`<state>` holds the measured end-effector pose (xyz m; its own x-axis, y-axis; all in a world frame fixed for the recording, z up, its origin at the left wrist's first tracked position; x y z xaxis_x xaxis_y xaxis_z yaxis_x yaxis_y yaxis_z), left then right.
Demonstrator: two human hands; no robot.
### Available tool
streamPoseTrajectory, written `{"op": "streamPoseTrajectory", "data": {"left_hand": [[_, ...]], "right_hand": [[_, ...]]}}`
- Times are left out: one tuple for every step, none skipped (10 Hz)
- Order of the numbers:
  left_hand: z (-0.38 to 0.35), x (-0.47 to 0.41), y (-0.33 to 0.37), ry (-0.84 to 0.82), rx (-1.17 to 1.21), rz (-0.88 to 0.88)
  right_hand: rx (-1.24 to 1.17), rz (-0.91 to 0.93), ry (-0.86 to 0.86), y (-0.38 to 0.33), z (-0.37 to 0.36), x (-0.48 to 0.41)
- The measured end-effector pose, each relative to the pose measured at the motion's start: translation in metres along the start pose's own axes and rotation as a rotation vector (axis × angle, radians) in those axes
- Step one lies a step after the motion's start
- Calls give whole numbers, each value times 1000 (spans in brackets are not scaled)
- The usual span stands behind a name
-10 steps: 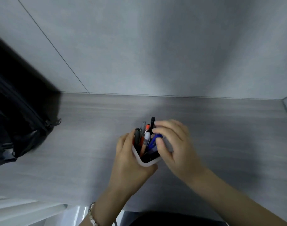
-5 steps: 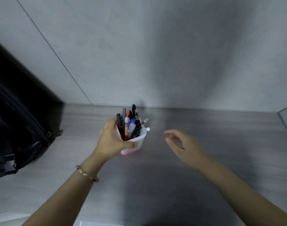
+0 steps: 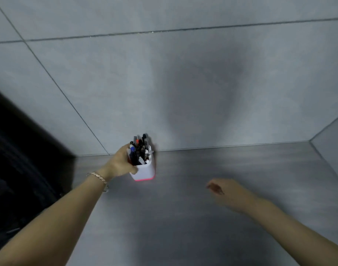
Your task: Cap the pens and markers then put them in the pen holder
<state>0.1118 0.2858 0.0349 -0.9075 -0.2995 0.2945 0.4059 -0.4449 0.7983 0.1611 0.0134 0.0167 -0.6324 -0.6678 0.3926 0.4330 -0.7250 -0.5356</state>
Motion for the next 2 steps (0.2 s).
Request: {"op": "streamPoseTrajectory", "data": {"left_hand": [[2, -2, -3, -1, 38, -30], [3, 13, -9, 165, 42, -39]], "right_hand": [[51, -45, -30, 8, -1, 5], [67, -47, -1, 8, 7, 13]]}}
Point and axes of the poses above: each hand's wrist, its own x-axis away from the middle knuckle, its own z-axis out of the back of the hand, y = z × x, the point moved 10 cm from there along -x, towards the middle knuckle, and after that the axes turned 2 degrees about -z, right-handed, at the moved point
